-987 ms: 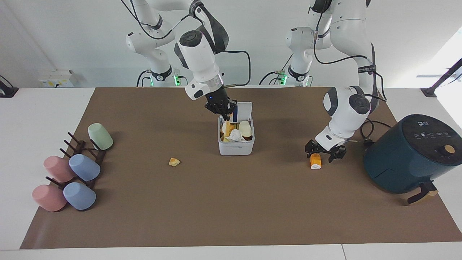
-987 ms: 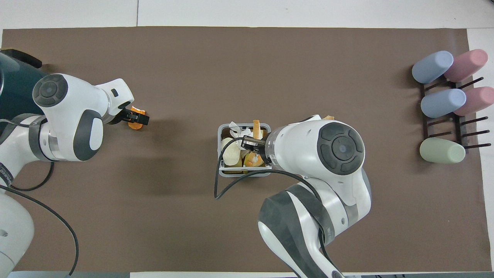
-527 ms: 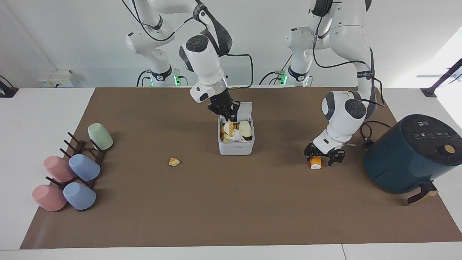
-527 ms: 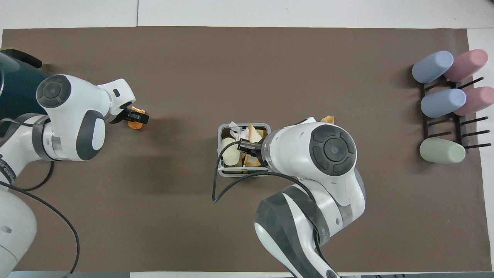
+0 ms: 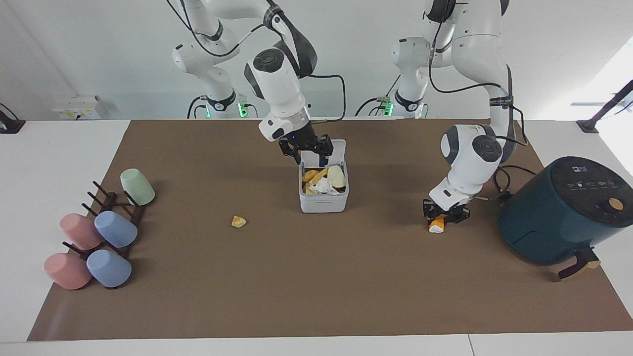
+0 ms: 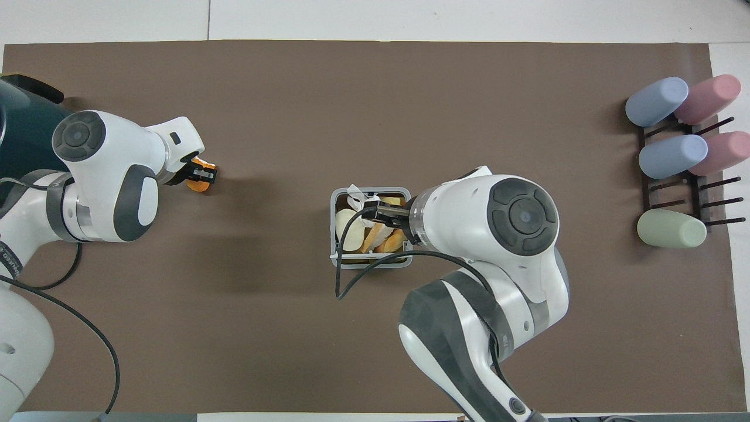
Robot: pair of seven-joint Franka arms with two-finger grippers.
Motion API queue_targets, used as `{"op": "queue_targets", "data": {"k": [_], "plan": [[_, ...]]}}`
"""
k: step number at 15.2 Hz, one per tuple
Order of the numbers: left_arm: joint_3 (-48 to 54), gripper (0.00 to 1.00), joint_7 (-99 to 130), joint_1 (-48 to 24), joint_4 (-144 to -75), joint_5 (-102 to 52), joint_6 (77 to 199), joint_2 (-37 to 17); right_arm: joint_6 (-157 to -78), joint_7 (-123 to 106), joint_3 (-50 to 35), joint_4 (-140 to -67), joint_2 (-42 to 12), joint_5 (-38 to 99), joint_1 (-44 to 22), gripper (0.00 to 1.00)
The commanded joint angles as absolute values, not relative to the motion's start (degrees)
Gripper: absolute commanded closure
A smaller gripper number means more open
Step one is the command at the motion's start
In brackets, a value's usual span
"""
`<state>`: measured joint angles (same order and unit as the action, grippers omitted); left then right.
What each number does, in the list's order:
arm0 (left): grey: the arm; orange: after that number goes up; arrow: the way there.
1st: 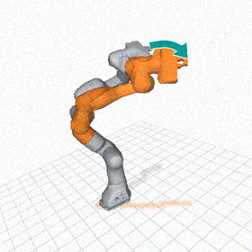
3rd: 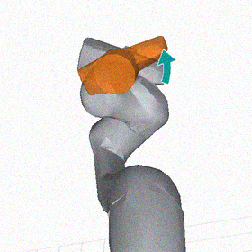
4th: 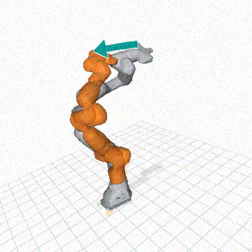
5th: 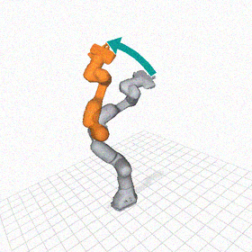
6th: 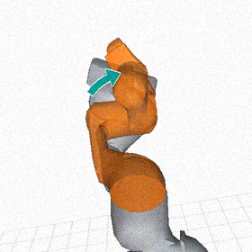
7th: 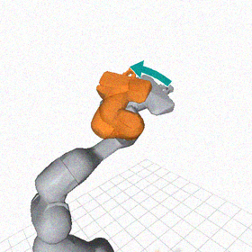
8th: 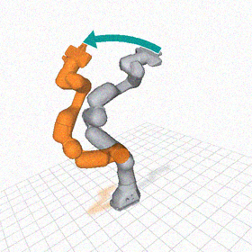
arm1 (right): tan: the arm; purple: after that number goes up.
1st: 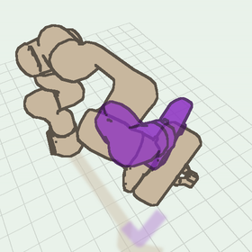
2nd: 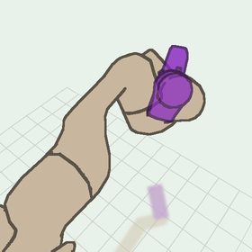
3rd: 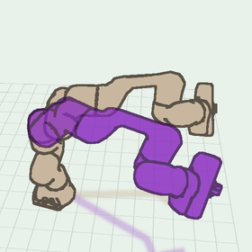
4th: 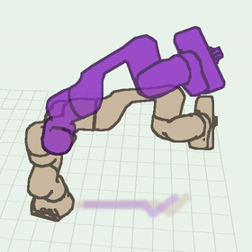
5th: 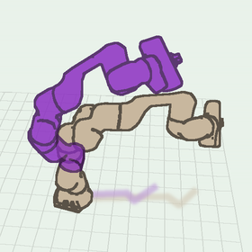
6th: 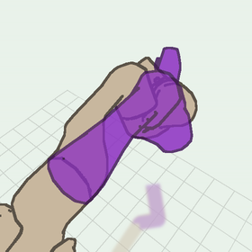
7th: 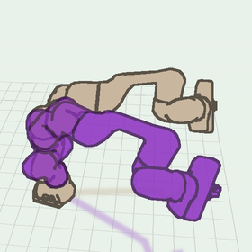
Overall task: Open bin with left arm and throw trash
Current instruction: 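Carry the orange scrap over the bin while the right gripper withdraws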
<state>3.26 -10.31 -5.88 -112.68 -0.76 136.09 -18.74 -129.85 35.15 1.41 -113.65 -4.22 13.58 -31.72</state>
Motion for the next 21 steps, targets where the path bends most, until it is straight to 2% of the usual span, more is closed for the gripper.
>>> {"op": "queue_targets", "data": {"k": [1,4,7,9,13,17,21], "plan": [[3.69,1.00,-5.12,-6.33,-103.32,-3.40,124.86,-18.46,-128.23,27.10,1.14,-112.32,-4.83,11.34,-26.91,0.00],[3.78,1.00,6.10,-9.65,-90.56,-10.79,111.92,-18.63,-126.92,16.48,1.14,-112.85,-4.83,10.81,-21.03,0.00],[5.62,1.00,18.68,-14.75,-89.47,-13.17,112.23,-18.02,-125.16,11.35,1.23,-112.85,-4.66,10.29,-16.54,0.00],[7.73,1.00,21.97,-17.91,-91.65,-13.97,116.87,-16.88,-124.72,9.68,1.23,-112.85,-4.57,8.97,-14.60,0.00],[7.73,1.00,22.06,-23.89,-101.67,-15.03,124.44,-13.10,-124.63,8.88,1.23,-112.85,-4.40,7.38,-10.47,0.00],[7.73,1.00,21.62,-26.71,-103.62,-14.94,124.81,-13.18,-122.88,8.79,1.49,-112.41,-3.52,4.59,-7.83,0.00],[7.56,1.00,21.18,-29.35,-105.82,-14.94,125.07,-13.10,-118.84,6.51,1.58,-112.32,0.87,1.05,-3.17,0.00]]}}
